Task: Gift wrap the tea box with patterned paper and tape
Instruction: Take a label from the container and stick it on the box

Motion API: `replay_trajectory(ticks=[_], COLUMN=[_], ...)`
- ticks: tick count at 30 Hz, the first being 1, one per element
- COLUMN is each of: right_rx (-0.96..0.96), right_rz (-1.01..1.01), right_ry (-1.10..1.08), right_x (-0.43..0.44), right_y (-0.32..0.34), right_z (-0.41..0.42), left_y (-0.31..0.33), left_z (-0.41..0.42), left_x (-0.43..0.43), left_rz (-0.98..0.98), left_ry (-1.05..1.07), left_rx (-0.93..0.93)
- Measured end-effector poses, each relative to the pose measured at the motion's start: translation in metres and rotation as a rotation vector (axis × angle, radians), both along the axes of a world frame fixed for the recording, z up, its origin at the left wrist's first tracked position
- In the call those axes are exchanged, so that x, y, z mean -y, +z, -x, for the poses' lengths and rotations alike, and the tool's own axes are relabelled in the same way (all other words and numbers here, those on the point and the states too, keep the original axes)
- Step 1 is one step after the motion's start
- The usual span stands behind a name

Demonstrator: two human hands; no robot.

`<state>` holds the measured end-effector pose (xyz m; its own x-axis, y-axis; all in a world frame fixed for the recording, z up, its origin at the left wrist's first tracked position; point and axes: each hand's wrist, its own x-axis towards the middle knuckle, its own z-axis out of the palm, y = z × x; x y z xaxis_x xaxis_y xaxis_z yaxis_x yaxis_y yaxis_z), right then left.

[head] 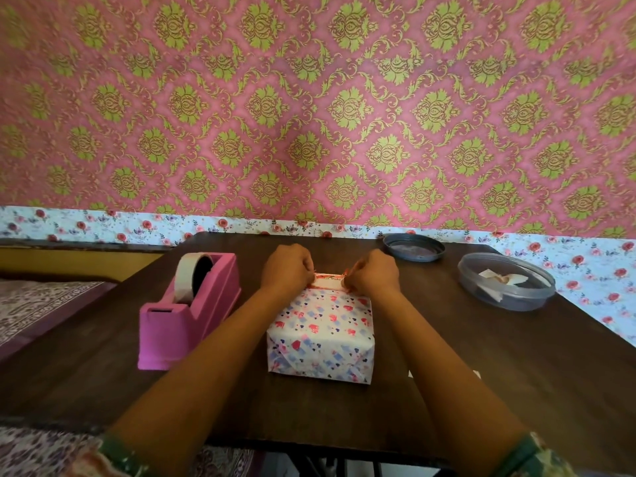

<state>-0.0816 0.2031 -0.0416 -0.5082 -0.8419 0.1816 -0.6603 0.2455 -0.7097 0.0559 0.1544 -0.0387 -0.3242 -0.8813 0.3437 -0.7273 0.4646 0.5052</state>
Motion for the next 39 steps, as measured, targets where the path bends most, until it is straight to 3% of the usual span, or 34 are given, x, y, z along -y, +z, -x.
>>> replay_trajectory(ticks=[4,7,11,13,16,21,28,39], right_rx=[-0.034,-0.011,0.507,0.561,0.558,0.496,0.455,0.187], right_rz=[0.004,-0.028,-0.07,-0.071,-0.036,-0.023,-0.066,-0.432], right_ry=[-0.005,-0.064,-0.008,0.007,0.001,0.0,0.014,0.008], right_x=[-0.001,-0.008,-0.015,-0.013,-0.011,-0.01,-0.006,0.023], right_y=[-0.005,-0.014,-0.026,-0.03,-0.034,-0.038,-0.039,0.008], right_z=[-0.003,0.006,0.014,0.013,0.011,0.013,0.016,-0.025], left_y=[-0.002,-0.009,-0.019,-0.018,-0.012,-0.013,-0.014,-0.02], left_z=[0.0,-0.009,-0.013,-0.01,-0.002,0.012,0.012,0.009], left_x=[0.005,0.011,0.017,0.019,0.02,0.029,0.039,0.041], left_rz=[-0.038,-0.094,-0.332,-0.429,-0.498,-0.461,-0.53,-0.499], left_ry=[0.02,0.064,0.073,0.083,0.096,0.166,0.268,0.255], left_rx=[0.026,-0.059,-0.253,-0.329,-0.338,-0.133,-0.163,-0.257])
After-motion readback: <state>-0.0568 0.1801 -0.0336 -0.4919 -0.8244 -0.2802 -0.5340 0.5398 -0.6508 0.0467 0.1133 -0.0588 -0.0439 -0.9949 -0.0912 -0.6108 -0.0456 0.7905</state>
